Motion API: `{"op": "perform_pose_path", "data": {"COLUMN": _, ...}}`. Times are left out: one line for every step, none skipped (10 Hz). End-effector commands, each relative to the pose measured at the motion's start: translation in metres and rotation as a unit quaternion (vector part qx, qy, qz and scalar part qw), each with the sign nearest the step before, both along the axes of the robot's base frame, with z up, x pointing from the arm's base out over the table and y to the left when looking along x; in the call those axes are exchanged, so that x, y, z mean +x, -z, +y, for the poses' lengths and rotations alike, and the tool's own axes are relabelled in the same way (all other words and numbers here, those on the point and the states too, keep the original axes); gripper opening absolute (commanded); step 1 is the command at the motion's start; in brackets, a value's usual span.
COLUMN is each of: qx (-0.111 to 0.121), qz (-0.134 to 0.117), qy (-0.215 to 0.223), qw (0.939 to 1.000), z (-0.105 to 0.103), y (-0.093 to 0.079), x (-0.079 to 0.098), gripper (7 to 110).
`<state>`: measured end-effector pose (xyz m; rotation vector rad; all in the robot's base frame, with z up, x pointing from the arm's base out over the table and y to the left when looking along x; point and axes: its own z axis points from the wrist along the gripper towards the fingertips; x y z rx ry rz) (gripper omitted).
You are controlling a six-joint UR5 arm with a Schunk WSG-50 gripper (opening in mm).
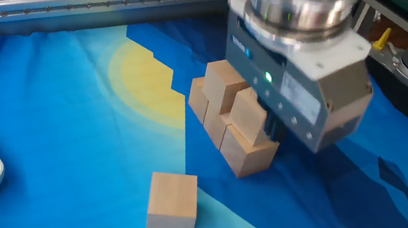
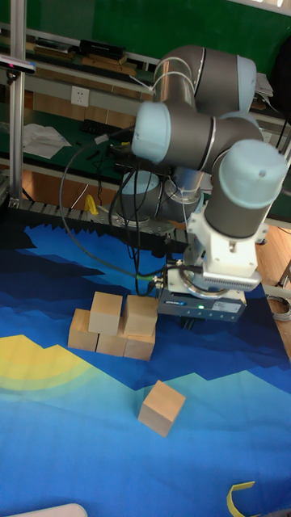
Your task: Stack the blocks into a pyramid shape
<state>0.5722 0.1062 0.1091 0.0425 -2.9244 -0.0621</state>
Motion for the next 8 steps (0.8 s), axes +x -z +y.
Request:
{"op": "perform_pose_path", "data": {"qx": 0.01, "qz": 0.029, "qy": -0.04, "qw": 0.9988, "z": -0.012, "y": 0.03, "x": -0.019, "gripper": 7}}
{"op": "perform_pose_path", "data": {"qx": 0.001, "qz": 0.051, "qy": -0.059, "qw": 0.997, "z": -0.023, "y": 0.025, "x": -0.031, "gripper": 7}}
{"op": "perform_pose_path", "data": {"qx": -0.006, "qz": 0.069, "qy": -0.063, "qw": 0.9956, "z": -0.028, "y": 0.019, "x": -0.042, "gripper": 7}}
{"op": "perform_pose_path", "data": {"qx": -0.006, "qz": 0.082, "qy": -0.066, "qw": 0.9944, "z": -0.03, "y": 0.015, "x": -0.048, "gripper": 7}}
{"op": "perform_pose_path", "data": {"qx": -0.007, "qz": 0.084, "qy": -0.064, "qw": 0.9944, "z": -0.031, "y": 0.014, "x": -0.049, "gripper": 7}}
{"op": "perform_pose_path", "data": {"qx": -0.012, "qz": 0.085, "qy": -0.064, "qw": 0.9943, "z": -0.034, "y": 0.015, "x": -0.048, "gripper": 7}}
{"op": "perform_pose_path", "data": {"qx": -0.012, "qz": 0.086, "qy": -0.064, "qw": 0.9942, "z": -0.034, "y": 0.016, "x": -0.046, "gripper": 7}}
{"op": "perform_pose_path", "data": {"qx": -0.012, "qz": 0.086, "qy": -0.064, "qw": 0.9942, "z": -0.034, "y": 0.017, "x": -0.045, "gripper": 7}}
